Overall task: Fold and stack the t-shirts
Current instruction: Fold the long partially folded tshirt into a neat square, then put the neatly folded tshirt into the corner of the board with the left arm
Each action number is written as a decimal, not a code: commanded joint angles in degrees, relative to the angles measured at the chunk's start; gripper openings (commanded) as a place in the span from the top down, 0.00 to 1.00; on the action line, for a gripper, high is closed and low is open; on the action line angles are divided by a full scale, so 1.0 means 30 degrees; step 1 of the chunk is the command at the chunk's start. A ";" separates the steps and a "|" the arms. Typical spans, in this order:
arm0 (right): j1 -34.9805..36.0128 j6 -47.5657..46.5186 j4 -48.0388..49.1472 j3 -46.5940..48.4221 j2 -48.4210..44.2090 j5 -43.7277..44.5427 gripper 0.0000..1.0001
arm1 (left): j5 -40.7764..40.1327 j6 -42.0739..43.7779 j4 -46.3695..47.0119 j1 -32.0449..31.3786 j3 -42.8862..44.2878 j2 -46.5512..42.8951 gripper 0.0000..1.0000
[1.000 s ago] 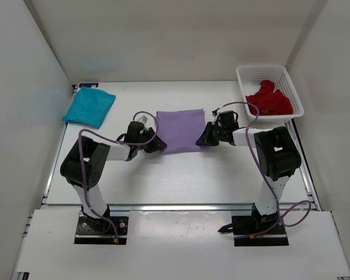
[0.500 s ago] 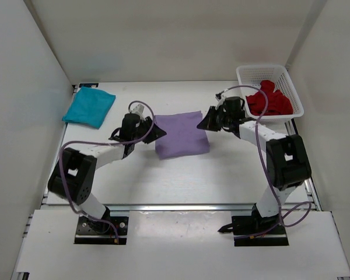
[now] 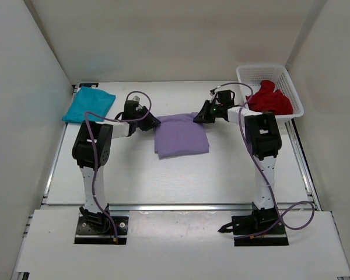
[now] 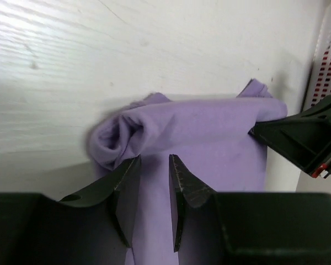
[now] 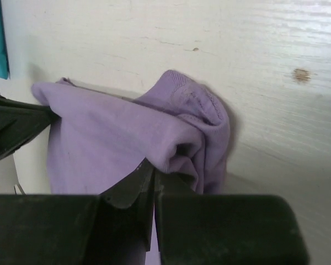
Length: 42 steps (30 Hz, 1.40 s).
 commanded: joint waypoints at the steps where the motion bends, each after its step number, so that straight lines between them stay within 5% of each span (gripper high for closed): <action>1: -0.0342 0.0013 0.0236 0.0391 0.0049 0.0098 1.00 | -0.0099 0.0045 0.0271 0.0890 -0.0035 -0.0316 0.61; 8: -0.0137 -0.0075 0.0063 0.0387 -0.1147 -0.0252 0.99 | 0.1277 -0.0980 0.2496 0.1802 -0.2288 -0.2036 0.50; 11: 0.0184 -0.0279 -0.0376 0.0856 -0.2229 -0.0225 0.87 | 0.0548 -0.0224 0.2209 0.1772 -0.3110 -0.3939 0.44; 14: 0.0596 -0.0367 -0.0145 0.0186 -0.4014 -0.0078 0.62 | -0.0974 0.1386 0.0250 0.1626 -0.3637 -0.5058 0.37; 19: 0.1123 0.0946 0.2870 -0.4781 -0.7970 -0.0048 0.40 | -0.2118 0.3059 -0.1486 0.0601 -0.5015 -0.5791 0.32; 30: 0.1241 0.2389 0.7269 -1.3346 -1.4391 -0.0752 0.37 | 0.0805 0.1658 0.0532 -0.1274 -0.6189 -0.3510 0.32; 33: 0.0949 0.2299 0.7357 -1.4313 -1.5153 -0.1160 0.37 | 0.1508 0.0751 0.1821 -0.1830 -0.5458 -0.2165 0.40; 36: 0.0686 0.2182 0.7474 -1.5339 -1.6002 -0.1395 0.37 | 0.1746 -0.0364 0.3285 -0.2183 -0.4378 -0.1343 0.61; 42: 0.0156 0.2359 0.7128 -1.7011 -1.7583 -0.1928 0.39 | 0.1627 0.0307 0.0249 -0.2448 0.1502 0.0063 1.00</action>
